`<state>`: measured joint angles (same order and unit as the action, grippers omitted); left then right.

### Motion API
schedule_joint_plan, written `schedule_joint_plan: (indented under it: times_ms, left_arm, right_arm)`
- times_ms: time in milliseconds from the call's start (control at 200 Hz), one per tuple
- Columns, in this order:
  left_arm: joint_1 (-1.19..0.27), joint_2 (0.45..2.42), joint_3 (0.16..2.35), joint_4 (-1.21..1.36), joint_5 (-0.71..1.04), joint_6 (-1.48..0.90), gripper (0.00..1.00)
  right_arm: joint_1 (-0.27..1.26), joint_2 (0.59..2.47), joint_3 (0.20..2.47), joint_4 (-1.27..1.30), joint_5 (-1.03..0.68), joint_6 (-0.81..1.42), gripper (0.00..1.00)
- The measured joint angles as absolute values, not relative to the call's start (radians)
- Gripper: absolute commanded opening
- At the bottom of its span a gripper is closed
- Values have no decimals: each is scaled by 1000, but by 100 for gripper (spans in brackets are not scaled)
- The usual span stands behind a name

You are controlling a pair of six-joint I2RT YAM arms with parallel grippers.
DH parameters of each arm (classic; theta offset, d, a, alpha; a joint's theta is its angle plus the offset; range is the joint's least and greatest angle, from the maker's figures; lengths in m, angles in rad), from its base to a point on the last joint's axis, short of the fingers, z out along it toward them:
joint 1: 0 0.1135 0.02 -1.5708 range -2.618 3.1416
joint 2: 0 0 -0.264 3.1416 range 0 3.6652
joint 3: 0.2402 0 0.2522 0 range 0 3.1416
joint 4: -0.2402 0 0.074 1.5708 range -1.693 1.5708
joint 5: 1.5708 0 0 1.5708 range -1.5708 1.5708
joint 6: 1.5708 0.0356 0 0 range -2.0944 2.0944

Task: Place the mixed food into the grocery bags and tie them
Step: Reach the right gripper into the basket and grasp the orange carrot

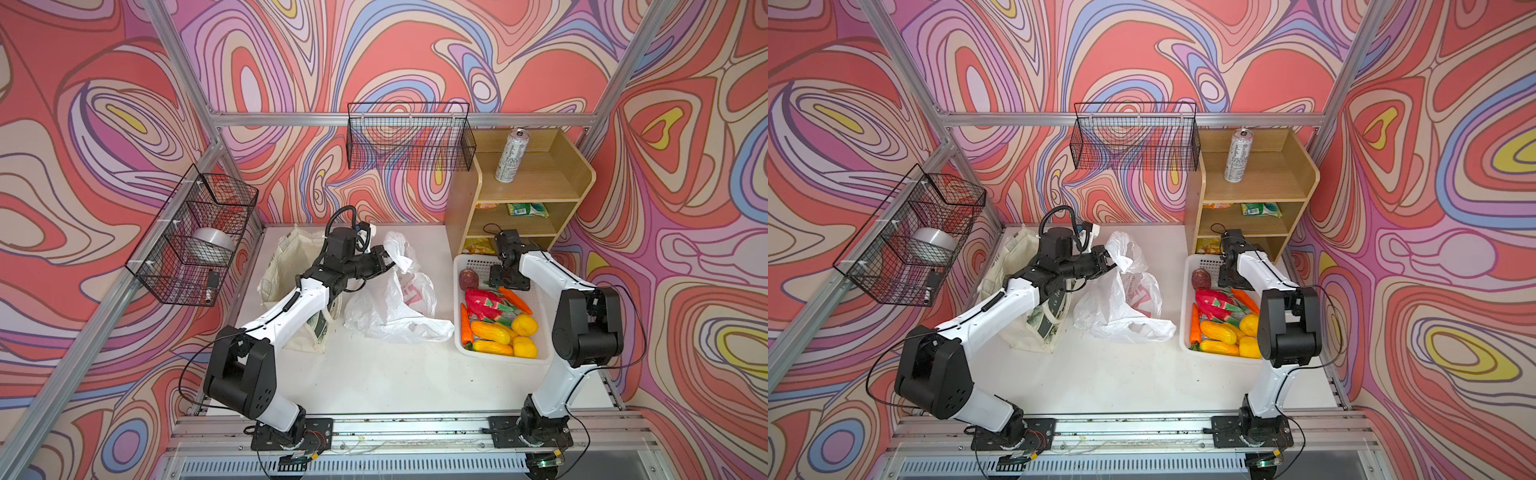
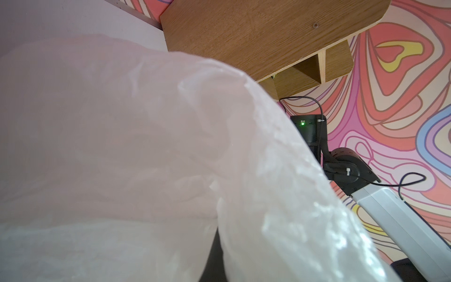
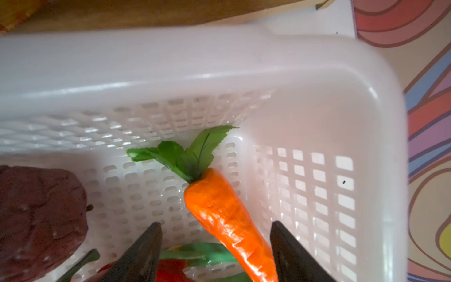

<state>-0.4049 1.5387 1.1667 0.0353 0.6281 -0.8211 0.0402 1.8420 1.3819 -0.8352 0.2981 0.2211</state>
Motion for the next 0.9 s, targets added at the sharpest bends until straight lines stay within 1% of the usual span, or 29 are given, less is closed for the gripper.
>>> schedule_joint_plan:
  times_ms: [185,320,401,461,506,551,761,901]
  left_arm:
    - [-405,1540,1167,51,630,-825,0]
    - [-405,1541,1167,53,632,-825,0]
    - [-405,1541,1167,55,632,-827,0]
    - [-405,1541,1167,55,632,-828,0]
    - [-405,1542,1167,56,632,-828,0]
    - [-405,1542,1167,56,632,-828,0]
    - [-405,1546,1167,58,632,-833,0]
    - [-405,1549,1167,57,632,-836,0]
  right_arm:
    - [40,1904,1393,-843,275,202,80]
    - [40,1934,1394,-813,271,203,78]
    - [38,1935,1390,-797,272,206,71]
    - [38,1935,1383,-782,273,216,62]
    - [38,1931,1374,-770,273,218,53]
    - [36,1924,1366,-762,272,223,49]
    - [29,1848,1331,-780,269,241,37]
    - [29,1744,1329,-773,278,256,34]
